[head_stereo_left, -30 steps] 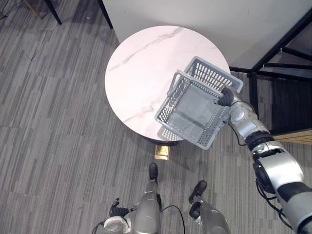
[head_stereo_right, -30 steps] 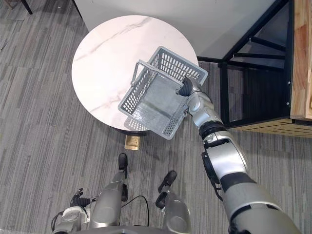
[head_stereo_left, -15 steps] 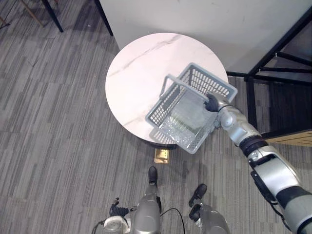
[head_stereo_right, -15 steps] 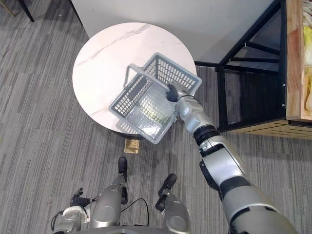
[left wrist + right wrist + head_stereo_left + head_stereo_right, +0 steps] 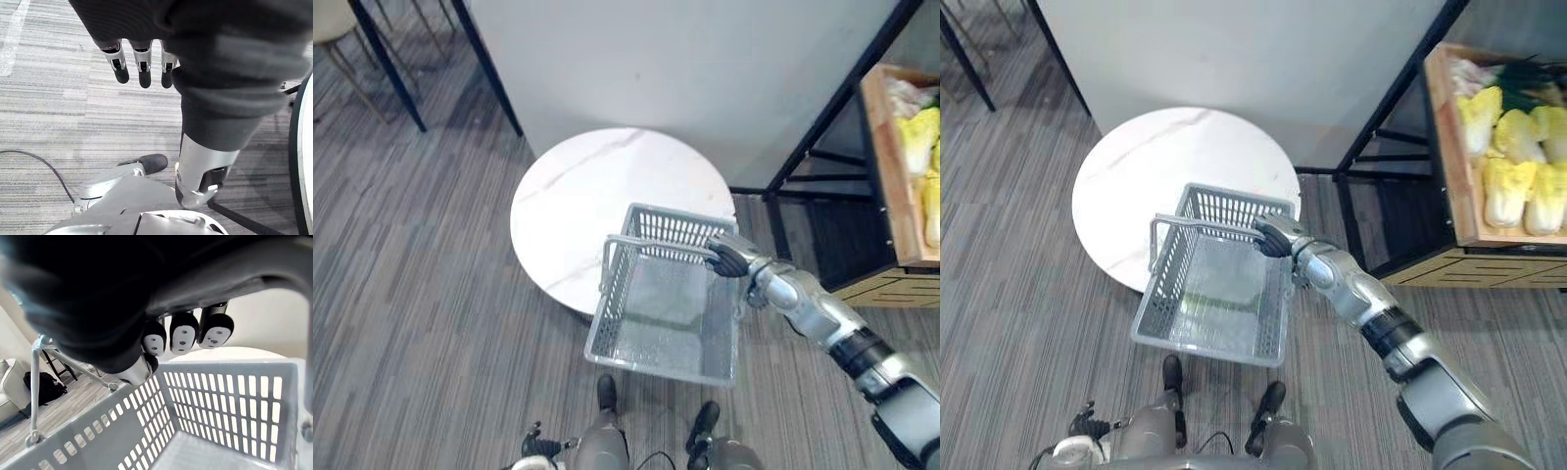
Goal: Pick vegetable in the basket
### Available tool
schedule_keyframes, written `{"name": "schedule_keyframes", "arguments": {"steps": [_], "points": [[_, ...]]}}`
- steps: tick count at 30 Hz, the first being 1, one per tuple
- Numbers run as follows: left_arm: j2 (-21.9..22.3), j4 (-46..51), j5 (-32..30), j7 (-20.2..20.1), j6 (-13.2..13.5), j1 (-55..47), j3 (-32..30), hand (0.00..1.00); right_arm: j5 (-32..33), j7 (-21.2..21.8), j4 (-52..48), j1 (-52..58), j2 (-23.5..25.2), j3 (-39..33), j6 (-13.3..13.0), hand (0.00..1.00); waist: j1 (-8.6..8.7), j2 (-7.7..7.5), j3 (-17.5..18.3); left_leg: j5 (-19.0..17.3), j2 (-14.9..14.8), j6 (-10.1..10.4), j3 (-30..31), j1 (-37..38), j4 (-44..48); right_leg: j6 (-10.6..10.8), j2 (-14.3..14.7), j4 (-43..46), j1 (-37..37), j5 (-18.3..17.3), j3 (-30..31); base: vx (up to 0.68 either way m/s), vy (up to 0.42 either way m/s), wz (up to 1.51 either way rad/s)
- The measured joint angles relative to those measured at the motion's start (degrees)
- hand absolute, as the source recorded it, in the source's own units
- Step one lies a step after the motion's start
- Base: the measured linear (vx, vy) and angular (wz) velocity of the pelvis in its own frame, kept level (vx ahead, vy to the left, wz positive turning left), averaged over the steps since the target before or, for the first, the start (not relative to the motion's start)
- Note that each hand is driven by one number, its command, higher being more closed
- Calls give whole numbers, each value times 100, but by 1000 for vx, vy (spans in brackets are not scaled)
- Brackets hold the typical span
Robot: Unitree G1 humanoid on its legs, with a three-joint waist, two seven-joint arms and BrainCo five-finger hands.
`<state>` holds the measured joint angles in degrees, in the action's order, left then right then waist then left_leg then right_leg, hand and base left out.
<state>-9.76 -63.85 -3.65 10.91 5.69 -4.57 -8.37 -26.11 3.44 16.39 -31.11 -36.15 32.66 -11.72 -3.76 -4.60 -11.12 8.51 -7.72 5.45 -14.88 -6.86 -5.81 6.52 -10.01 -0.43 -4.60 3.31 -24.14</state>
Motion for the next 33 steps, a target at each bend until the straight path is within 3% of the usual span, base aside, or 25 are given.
{"name": "schedule_keyframes", "arguments": {"steps": [5,12,19,23,24,25,26,27,28,29,30,31,32,33], "points": [[-10,-176,-170,-81,-1,-98,9,0,352,235,-503,476,-448,-1,-163,100,141,51,253,-35,-1,-5,-97,61,-7,10,3,-64,21,7,151,25,-3,-12],[6,-221,-180,-245,-4,-338,-60,0,421,327,-675,1263,-669,-104,-291,100,177,83,504,-172,20,-26,-274,363,11,56,2,-161,252,61,321,77,-5,-11],[60,-226,-195,-243,-25,-489,-100,0,343,273,-706,2348,-676,-1157,-377,100,227,167,545,-357,60,-89,-717,905,30,57,-59,395,255,-123,813,65,12,-31],[-52,-224,-216,-238,-30,-409,195,0,-118,76,-933,2789,-685,-1706,-336,100,328,108,523,-498,228,-168,-1337,899,-3,111,-216,807,-356,-141,1417,-41,83,-68],[-95,-225,-221,-238,-30,-395,268,0,-241,68,-974,2795,-683,-1717,-313,100,400,18,488,-495,339,-173,-1480,877,28,117,-269,722,-494,-198,1483,-83,120,-94],[-138,-225,-225,-238,-33,-360,436,0,-335,68,-1004,2822,-682,-1716,-290,100,446,10,484,-493,362,-190,-1777,878,29,-56,-398,539,-542,-321,1158,-63,145,-134],[-69,-224,-239,-243,-32,-306,607,0,-492,66,-1015,2852,-693,-1698,-270,100,431,318,515,-543,51,-454,-2203,882,29,-678,-451,464,-425,-639,28,-42,109,-147],[-66,-228,-260,-242,-28,-265,631,0,-524,60,-1028,2845,-684,-1678,-275,100,421,352,496,-555,-24,-474,-2394,903,30,-756,-543,814,-501,-657,-409,-38,74,-135],[-76,-227,-282,-229,-11,-254,626,0,-537,57,-1031,2829,-686,-1635,-282,100,418,307,498,-588,-33,-482,-2585,931,62,-868,-706,1317,-589,-679,-822,-17,67,-113],[-184,-218,-283,-216,6,-175,620,0,-541,56,-1028,2813,-665,-1613,-306,100,412,107,497,-754,-11,-464,-2879,946,279,-1245,-976,1861,-618,-559,-1386,-11,38,-170],[-313,-242,-281,-234,1,-136,629,0,-547,55,-975,2657,-665,-1579,-360,100,325,-93,511,-951,-25,-428,-3349,1014,534,-1374,-892,1532,-524,-334,-1692,-49,-23,-232],[-275,-333,-274,-243,10,-125,636,0,-555,50,-887,2372,-668,-1572,-362,100,274,10,493,-997,-207,-393,-3898,1111,555,-1450,-560,908,-451,-105,-1704,-77,-73,-221],[-254,-361,-272,-249,19,-87,640,0,-555,42,-872,2267,-689,-1575,-362,100,287,30,479,-998,-228,-392,-4137,1168,549,-1440,-545,997,-429,-216,-1967,-100,-51,-204],[-191,-398,-240,-266,52,-32,647,0,-552,6,-867,2146,-710,-1574,-365,100,338,34,486,-1032,-237,-344,-4503,1277,555,-1250,-557,1079,-349,-344,-2327,-58,-46,-172]]}}
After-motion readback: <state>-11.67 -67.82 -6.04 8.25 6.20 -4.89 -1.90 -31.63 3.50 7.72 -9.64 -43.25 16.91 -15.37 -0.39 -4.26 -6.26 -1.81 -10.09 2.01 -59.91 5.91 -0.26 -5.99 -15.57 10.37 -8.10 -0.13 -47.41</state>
